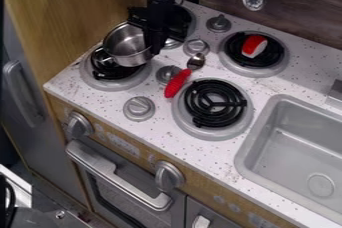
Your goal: Move the silver pot to the bottom left burner
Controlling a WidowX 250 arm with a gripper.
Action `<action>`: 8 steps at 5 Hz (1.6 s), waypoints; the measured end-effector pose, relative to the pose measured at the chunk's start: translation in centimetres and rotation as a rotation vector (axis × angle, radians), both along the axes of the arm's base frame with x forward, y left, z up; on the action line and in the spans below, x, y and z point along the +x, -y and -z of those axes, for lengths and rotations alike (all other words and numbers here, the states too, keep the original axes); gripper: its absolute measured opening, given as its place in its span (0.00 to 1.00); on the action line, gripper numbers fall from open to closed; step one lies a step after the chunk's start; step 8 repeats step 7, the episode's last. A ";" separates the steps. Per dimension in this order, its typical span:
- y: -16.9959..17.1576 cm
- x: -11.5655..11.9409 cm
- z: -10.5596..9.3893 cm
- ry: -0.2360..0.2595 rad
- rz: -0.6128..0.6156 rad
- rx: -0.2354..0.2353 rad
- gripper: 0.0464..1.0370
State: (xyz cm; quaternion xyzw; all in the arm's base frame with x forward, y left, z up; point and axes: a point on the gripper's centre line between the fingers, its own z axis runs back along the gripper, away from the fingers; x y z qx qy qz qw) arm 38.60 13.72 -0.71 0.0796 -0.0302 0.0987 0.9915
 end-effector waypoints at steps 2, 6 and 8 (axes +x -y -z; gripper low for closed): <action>-1.5 -1.0 2.4 -0.074 -0.051 -0.021 0.04; 0.9 -0.4 -1.3 0.016 -0.008 -0.087 0.97; 2.7 -0.3 -1.3 0.010 0.065 -0.092 0.97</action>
